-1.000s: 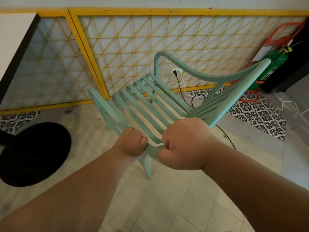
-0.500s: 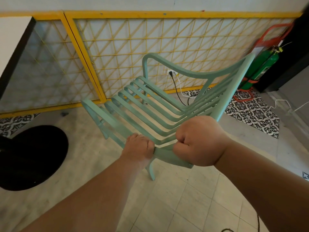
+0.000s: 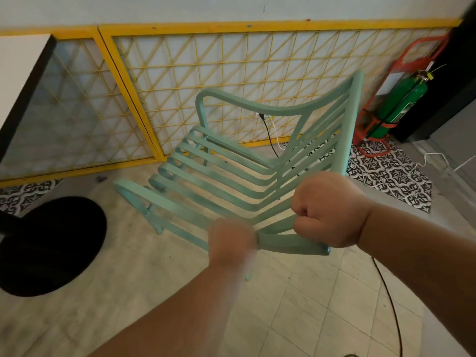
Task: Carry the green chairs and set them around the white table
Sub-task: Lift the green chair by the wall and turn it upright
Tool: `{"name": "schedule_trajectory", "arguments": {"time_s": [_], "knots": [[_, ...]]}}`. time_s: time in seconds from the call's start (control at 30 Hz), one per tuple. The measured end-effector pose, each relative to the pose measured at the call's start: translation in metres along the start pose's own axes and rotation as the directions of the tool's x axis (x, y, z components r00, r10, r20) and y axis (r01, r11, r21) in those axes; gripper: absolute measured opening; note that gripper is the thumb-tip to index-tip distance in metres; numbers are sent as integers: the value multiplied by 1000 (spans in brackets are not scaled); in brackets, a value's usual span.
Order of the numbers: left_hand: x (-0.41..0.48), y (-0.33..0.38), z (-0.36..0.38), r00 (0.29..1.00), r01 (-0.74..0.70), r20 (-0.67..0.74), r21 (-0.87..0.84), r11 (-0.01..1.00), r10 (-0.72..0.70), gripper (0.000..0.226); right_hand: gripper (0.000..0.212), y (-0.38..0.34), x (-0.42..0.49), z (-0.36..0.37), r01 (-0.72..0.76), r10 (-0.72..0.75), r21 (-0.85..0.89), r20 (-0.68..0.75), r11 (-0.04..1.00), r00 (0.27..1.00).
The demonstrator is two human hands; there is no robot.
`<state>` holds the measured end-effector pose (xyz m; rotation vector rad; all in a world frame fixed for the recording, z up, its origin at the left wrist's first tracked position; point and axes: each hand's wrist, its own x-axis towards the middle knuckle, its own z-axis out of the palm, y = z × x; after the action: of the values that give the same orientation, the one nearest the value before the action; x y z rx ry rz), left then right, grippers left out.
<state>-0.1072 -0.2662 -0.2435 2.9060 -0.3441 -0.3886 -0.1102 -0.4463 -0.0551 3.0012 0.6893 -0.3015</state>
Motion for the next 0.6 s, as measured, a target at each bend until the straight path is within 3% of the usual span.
{"name": "schedule_trajectory", "arguments": {"time_s": [0.07,0.2,0.5,0.6], "knots": [[-5,11,0,999,-6,39,13,1000,5,17,44,8,-4,-1,14,-14,2,11,1000,1000],[-12,34,0,996,-39,85,73,997,33,34,42,22,-12,-2,22,-22,-7,48,1000,999],[-3,54,17,991,42,126,9,999,-43,42,53,39,-15,-9,-27,34,-57,135,998,990],[-6,54,9,985,-5,171,24,1000,1,44,49,37,-15,-8,-36,45,-68,139,997,989]]}}
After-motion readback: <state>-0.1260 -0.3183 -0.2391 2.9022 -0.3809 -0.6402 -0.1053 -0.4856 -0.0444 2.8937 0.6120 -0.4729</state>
